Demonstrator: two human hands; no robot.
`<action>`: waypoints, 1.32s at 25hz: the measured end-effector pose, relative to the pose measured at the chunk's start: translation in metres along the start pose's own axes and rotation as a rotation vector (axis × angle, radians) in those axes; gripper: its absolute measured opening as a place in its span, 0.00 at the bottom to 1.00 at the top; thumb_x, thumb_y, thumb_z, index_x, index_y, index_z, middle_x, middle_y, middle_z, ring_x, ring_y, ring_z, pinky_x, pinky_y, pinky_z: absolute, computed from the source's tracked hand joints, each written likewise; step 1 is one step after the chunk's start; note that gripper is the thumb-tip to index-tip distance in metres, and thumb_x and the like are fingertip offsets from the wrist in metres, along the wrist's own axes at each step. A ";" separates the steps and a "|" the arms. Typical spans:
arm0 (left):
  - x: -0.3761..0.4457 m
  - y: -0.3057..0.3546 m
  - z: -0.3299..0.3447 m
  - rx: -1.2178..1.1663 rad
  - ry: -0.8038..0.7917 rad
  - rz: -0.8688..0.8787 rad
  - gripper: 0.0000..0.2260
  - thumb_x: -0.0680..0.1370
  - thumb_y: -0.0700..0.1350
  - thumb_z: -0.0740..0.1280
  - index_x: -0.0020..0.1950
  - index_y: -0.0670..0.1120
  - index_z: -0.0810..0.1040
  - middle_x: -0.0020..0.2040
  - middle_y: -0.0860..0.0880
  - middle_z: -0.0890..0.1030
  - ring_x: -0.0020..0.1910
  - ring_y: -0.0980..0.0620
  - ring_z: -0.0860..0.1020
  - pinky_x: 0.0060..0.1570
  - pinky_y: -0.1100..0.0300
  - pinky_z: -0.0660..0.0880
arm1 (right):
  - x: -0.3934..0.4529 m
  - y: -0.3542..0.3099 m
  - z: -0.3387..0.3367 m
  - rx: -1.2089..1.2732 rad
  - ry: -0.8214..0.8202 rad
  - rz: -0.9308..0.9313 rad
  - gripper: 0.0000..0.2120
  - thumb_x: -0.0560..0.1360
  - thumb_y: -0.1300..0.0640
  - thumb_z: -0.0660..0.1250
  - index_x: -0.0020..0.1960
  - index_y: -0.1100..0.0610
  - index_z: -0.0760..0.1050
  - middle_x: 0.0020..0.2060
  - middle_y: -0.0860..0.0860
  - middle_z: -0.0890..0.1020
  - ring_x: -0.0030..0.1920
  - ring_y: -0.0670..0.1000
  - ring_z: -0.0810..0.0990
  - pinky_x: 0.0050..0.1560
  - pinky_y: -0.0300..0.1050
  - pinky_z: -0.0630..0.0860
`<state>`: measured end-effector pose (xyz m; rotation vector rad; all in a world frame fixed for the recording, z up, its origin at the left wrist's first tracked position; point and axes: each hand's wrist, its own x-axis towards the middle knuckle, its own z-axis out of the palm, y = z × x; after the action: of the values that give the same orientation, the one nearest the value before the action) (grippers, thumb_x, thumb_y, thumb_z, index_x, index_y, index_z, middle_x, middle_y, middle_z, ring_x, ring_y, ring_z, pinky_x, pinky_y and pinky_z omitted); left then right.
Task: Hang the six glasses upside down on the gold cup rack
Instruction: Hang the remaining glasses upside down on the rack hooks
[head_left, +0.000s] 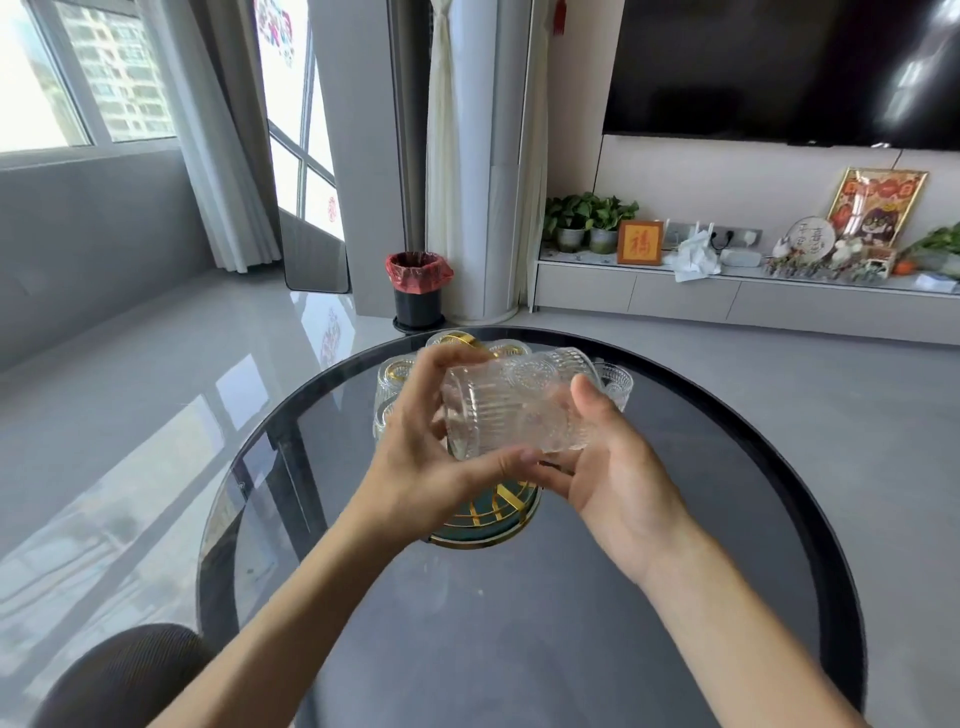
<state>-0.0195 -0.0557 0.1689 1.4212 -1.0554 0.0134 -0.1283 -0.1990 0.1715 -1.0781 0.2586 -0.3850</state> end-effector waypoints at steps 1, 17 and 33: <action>0.000 0.001 -0.011 -0.025 0.056 -0.022 0.30 0.64 0.49 0.82 0.60 0.56 0.70 0.55 0.51 0.81 0.53 0.48 0.83 0.49 0.46 0.82 | 0.004 -0.002 -0.003 -0.050 0.025 -0.027 0.28 0.65 0.38 0.72 0.59 0.54 0.82 0.57 0.55 0.85 0.51 0.55 0.85 0.44 0.50 0.82; 0.020 -0.014 -0.007 0.743 -0.171 -0.071 0.35 0.62 0.61 0.79 0.66 0.57 0.73 0.51 0.60 0.75 0.53 0.48 0.74 0.44 0.56 0.67 | 0.154 0.048 -0.134 -0.940 0.722 -0.020 0.52 0.63 0.50 0.78 0.78 0.51 0.52 0.76 0.54 0.65 0.71 0.58 0.69 0.59 0.48 0.68; 0.024 -0.033 -0.010 0.859 -0.306 -0.022 0.37 0.63 0.68 0.74 0.69 0.57 0.74 0.50 0.58 0.82 0.49 0.52 0.68 0.45 0.55 0.67 | 0.132 0.003 -0.118 -0.582 0.448 -0.249 0.28 0.60 0.41 0.75 0.57 0.52 0.76 0.57 0.52 0.82 0.58 0.54 0.80 0.58 0.58 0.78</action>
<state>0.0191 -0.0689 0.1589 2.2581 -1.3629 0.2685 -0.0541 -0.3486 0.1126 -1.5965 0.6663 -0.8092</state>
